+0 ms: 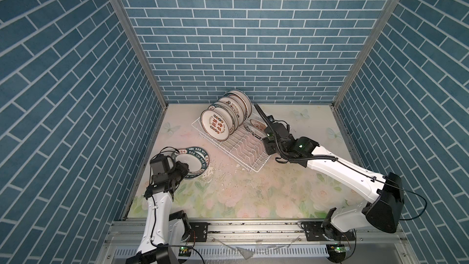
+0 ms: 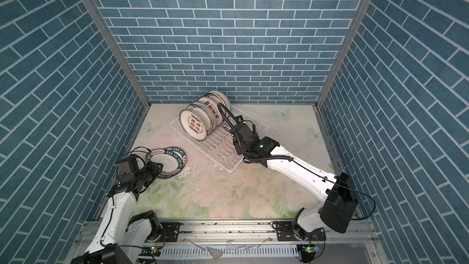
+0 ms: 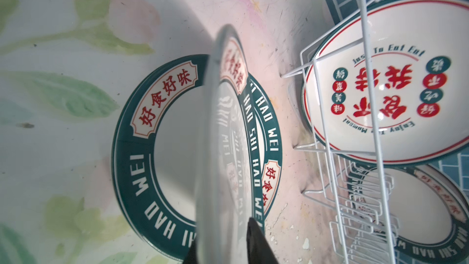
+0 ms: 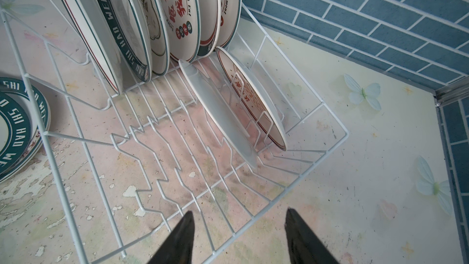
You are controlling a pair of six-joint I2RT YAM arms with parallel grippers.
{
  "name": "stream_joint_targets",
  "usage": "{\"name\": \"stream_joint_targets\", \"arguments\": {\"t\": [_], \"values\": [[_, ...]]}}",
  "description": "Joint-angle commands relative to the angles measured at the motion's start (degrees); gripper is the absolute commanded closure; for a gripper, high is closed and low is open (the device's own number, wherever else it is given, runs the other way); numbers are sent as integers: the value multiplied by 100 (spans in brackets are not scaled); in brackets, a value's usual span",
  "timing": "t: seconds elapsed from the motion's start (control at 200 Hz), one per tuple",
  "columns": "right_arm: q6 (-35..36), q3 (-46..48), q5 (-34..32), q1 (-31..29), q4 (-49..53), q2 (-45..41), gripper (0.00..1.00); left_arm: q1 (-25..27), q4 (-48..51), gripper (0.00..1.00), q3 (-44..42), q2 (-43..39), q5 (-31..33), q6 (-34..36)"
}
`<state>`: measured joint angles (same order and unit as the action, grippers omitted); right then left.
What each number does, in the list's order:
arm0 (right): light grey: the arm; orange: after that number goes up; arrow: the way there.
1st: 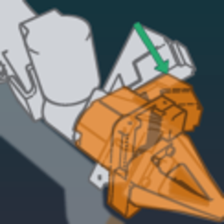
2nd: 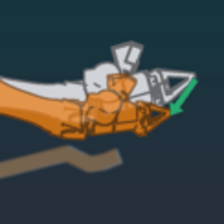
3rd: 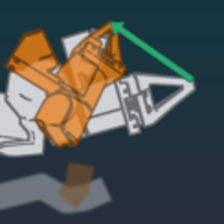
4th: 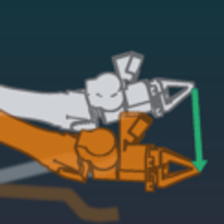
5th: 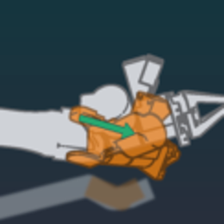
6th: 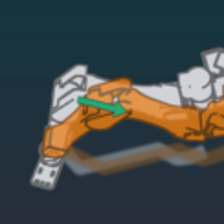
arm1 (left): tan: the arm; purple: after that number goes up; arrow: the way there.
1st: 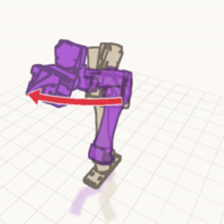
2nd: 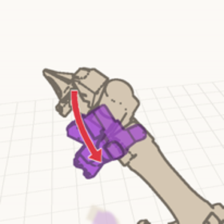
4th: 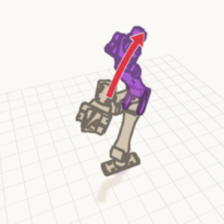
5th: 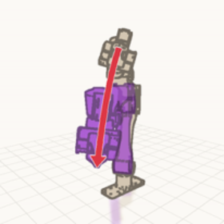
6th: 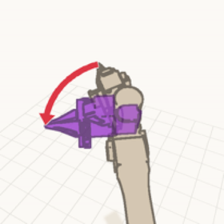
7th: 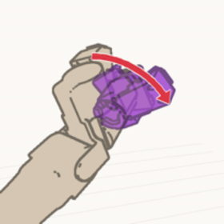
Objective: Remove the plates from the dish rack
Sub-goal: 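Lower the plate onto the table stack with the left gripper and open it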
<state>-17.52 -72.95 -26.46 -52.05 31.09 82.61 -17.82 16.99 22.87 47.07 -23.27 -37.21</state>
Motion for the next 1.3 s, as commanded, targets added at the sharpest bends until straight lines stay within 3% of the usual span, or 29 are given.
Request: {"name": "stream_joint_targets", "arguments": {"t": [0.0,0.265,1.005,1.09,1.295], "values": [[152,132,-171,29,117,71,42,-45,-110,62,-63,77,-22,9],[187,158,-182,33,118,62,41,-53,-41,41,-26,503,111,121],[257,228,-62,56,124,71,41,-38,116,14,361,1335,112,382],[260,237,-20,78,119,84,41,-34,122,1,396,1409,121,391],[301,213,59,90,108,163,41,-9,164,1,401,1444,157,393]]}}
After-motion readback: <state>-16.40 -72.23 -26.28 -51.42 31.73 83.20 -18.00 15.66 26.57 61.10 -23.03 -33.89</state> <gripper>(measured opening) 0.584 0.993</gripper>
